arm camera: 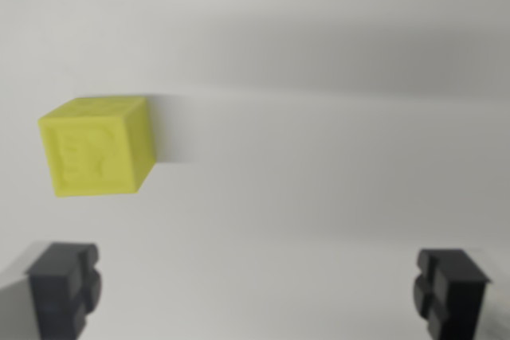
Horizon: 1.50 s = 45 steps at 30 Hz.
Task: Pick yellow cube
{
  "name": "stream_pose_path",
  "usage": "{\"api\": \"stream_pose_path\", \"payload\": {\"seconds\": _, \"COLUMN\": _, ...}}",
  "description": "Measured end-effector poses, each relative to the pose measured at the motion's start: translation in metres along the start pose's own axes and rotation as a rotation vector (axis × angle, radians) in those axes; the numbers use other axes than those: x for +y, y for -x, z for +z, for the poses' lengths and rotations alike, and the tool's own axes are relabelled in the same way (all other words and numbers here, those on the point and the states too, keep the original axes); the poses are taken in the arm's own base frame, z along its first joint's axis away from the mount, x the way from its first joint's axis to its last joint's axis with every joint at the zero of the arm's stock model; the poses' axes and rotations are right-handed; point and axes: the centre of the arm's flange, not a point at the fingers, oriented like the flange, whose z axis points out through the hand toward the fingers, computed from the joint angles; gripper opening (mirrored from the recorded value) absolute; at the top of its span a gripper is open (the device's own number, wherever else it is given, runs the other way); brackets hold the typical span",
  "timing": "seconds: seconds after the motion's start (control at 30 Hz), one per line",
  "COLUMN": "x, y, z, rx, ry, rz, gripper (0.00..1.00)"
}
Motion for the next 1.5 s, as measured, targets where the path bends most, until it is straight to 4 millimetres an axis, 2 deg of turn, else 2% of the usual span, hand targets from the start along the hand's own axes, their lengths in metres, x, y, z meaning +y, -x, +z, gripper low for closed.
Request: {"api": "stream_pose_path", "payload": {"seconds": 1.5, "x": -0.046, "y": 0.077, "z": 0.112, "rx": 0.024, "ry": -0.029, "rz": -0.081, "gripper": 1.00}}
